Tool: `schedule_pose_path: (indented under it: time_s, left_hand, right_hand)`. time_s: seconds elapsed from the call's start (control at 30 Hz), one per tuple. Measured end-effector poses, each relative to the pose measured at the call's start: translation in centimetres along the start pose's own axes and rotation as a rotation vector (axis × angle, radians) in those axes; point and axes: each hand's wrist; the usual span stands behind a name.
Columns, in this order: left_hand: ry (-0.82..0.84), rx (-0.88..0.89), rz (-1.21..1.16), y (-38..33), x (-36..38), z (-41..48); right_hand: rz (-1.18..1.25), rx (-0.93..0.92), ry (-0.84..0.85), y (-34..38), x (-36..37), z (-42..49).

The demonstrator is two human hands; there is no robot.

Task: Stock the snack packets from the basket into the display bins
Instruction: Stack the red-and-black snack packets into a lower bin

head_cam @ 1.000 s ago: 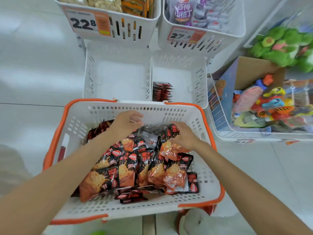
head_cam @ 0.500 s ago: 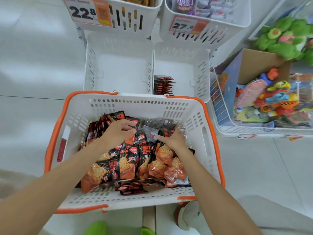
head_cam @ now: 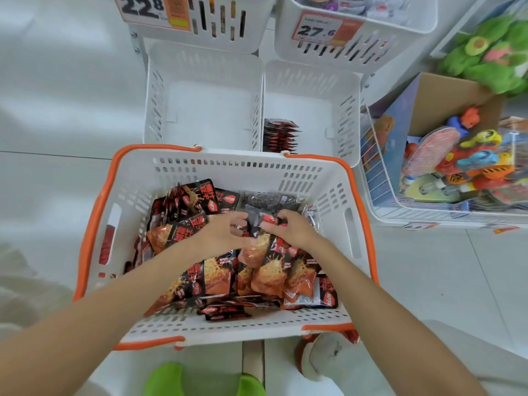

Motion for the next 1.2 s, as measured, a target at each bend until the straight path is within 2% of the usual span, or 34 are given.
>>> schedule_pose_path:
  time_s: [0.07,0.13,0.2,0.3,0.37,0.53,0.6,0.7,0.77,0.83,0.9,1.0,1.07,1.1,1.13,1.2]
  left_hand:
    - [0.024,-0.015,-0.011,0.3,2.0,0.3]
    - [-0.06,-0.038,-0.034,1.1,3.4,0.7]
    - [-0.099,-0.077,0.055,2.1,4.1,1.3]
    - [-0.033,-0.148,0.267,3.2,4.7,2.0]
    - [-0.079,-0.159,0.295,3.0,5.2,2.1]
    - [-0.209,-0.111,0.187,2.6,5.3,2.4]
    - [-0.239,-0.047,0.051,2.3,4.7,1.9]
    - [-0.225,0.047,-0.178,0.8,3.9,0.8]
    - [-0.229,0.087,-0.234,0.1,3.2,0.8]
    - [-0.272,0.167,-0.133,-0.7,2.1,1.2]
    - [-0.248,0.25,0.013,-1.2,0.9,1.6]
    - [-0.102,0.236,0.101,-1.2,0.0,1.8]
    - [-0.115,0.227,0.144,-0.5,-0.5,1.5]
    - [-0.151,0.212,0.12,-0.2,-0.8,1.2]
    - [-0.187,0.18,0.047,0.1,-1.1,0.9]
    - [-0.269,0.121,-0.111,0.7,-1.7,0.3]
  right_hand:
    - [0.255,0.017,0.14,1.6,-0.7,-1.1]
    - [0.448,0.072,0.281,2.6,-1.8,-2.0]
    - [0.359,0.069,0.375,2.1,-2.8,-2.2]
    - [0.075,0.097,0.493,0.1,-3.5,-2.7]
    - [0.054,0.081,0.406,-1.0,-3.2,-2.5]
    - [0.033,0.017,0.248,-0.9,-2.0,-2.5]
    - [0.118,-0.016,0.186,-0.3,-2.4,-2.8]
    - [0.405,-0.038,0.118,1.2,-3.8,-2.8]
    - [0.411,-0.099,0.06,2.5,-5.2,-2.7]
    - [0.369,-0.156,0.045,3.6,-6.6,-2.9]
    - [0.453,-0.181,0.109,4.0,-7.5,-2.9]
    - [0.551,-0.181,0.17,4.9,-7.4,-3.0]
    - [0.671,-0.126,0.125,4.6,-6.8,-2.4]
    - [0.669,-0.1,0.077,3.7,-6.5,-1.8]
    - [0.548,-0.083,0.026,2.3,-6.1,-1.2]
    - [0.094,-0.041,0.049,-0.9,-4.6,0.1]
Point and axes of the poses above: each hand's wrist, its own z-axis towards the middle knuckle, its own x-axis out of the palm, y = z × x, and after that the axes turned 9 degrees about x, right-handed
